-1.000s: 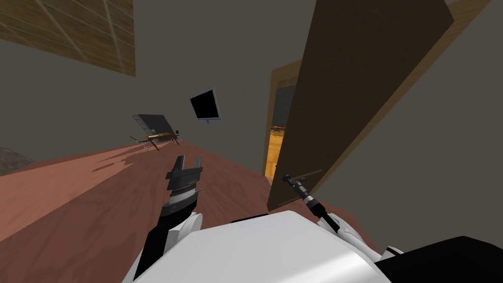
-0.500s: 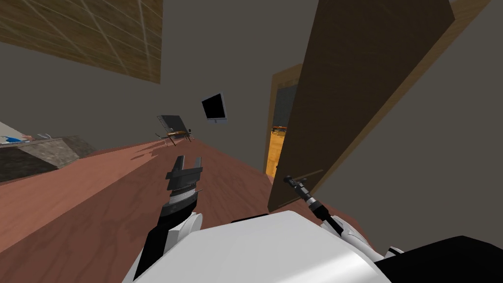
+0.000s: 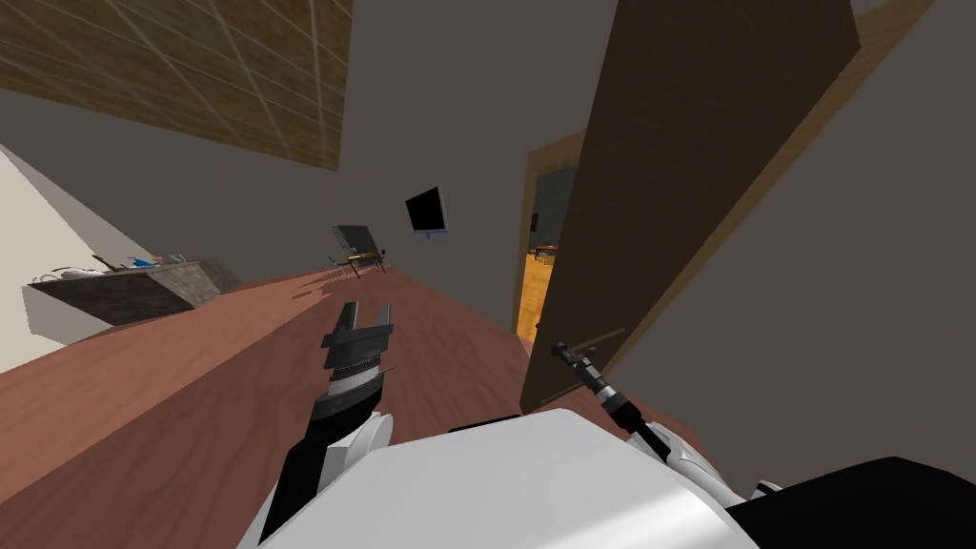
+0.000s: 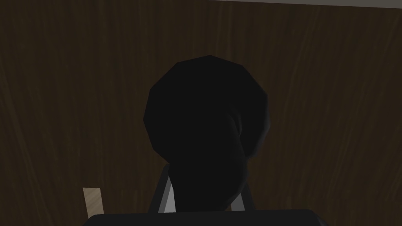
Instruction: Pull the door open
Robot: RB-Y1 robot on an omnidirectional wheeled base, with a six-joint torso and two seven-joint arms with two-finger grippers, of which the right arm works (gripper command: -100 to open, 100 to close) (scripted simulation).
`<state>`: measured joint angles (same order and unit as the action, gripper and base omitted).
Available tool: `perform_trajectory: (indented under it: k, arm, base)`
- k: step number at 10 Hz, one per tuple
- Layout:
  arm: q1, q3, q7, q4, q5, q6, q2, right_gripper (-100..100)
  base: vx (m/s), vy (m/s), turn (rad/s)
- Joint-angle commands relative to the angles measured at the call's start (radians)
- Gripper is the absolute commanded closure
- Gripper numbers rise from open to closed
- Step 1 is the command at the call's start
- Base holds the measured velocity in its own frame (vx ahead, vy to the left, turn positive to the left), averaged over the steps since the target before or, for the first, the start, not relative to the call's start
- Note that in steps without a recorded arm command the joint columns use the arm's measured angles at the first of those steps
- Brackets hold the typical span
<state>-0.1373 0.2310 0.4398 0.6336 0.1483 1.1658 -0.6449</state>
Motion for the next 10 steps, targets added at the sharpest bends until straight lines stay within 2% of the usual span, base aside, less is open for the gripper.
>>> perform_trajectory:
  k: [1, 10]
  arm:
    - [-0.002, 0.002, 0.002, -0.008, 0.001, 0.012, -0.003, 100]
    - [-0.016, 0.014, 0.014, -0.059, 0.009, 0.087, -0.022, 100]
  base:
    - [-0.141, -0.065, 0.153]
    - [-0.194, -0.086, 0.173]
